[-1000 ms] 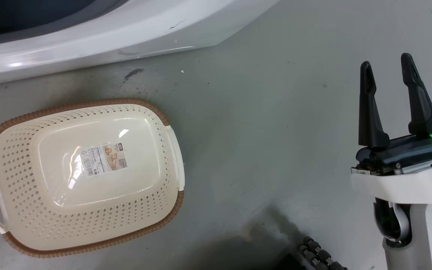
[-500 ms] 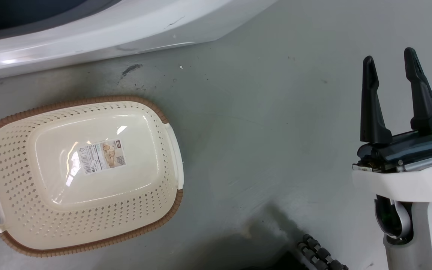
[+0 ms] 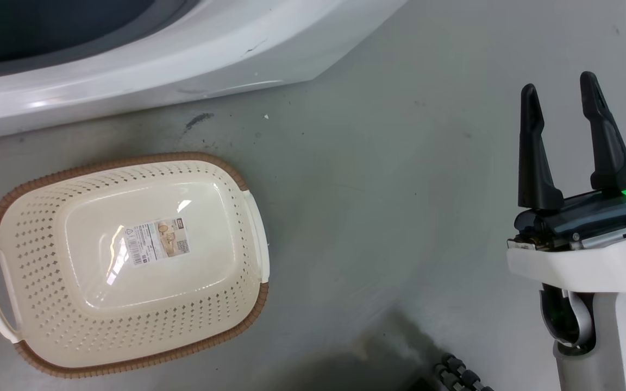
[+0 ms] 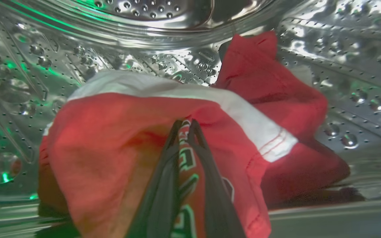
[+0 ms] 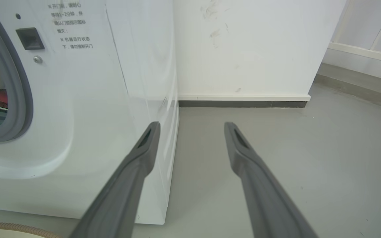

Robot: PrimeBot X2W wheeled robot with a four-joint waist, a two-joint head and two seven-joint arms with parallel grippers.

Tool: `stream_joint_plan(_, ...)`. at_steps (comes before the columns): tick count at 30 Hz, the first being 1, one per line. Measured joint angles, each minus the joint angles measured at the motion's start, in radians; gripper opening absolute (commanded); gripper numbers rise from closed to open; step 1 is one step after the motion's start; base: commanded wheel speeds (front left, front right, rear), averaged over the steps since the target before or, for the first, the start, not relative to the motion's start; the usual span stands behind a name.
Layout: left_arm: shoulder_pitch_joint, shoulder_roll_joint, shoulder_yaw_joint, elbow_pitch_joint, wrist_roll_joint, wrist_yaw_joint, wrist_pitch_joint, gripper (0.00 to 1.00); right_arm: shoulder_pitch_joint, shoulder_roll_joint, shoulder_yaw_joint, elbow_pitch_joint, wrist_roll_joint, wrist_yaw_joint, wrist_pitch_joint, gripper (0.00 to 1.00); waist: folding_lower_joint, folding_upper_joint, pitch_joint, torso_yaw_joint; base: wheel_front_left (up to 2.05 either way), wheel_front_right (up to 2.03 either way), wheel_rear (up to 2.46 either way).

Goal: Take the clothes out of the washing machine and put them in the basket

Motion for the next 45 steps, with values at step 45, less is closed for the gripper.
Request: stream_joint_plan(45,0.843,-0.194,-0.038,-0.413,-0.147,-0.070,-0.429,0.00,0.251,0.000,0.033,0.080,-0.111,0.000,0.000,1.00,-0.0003,0.0000,-0.532,0.151,0.00,0.00,0.00)
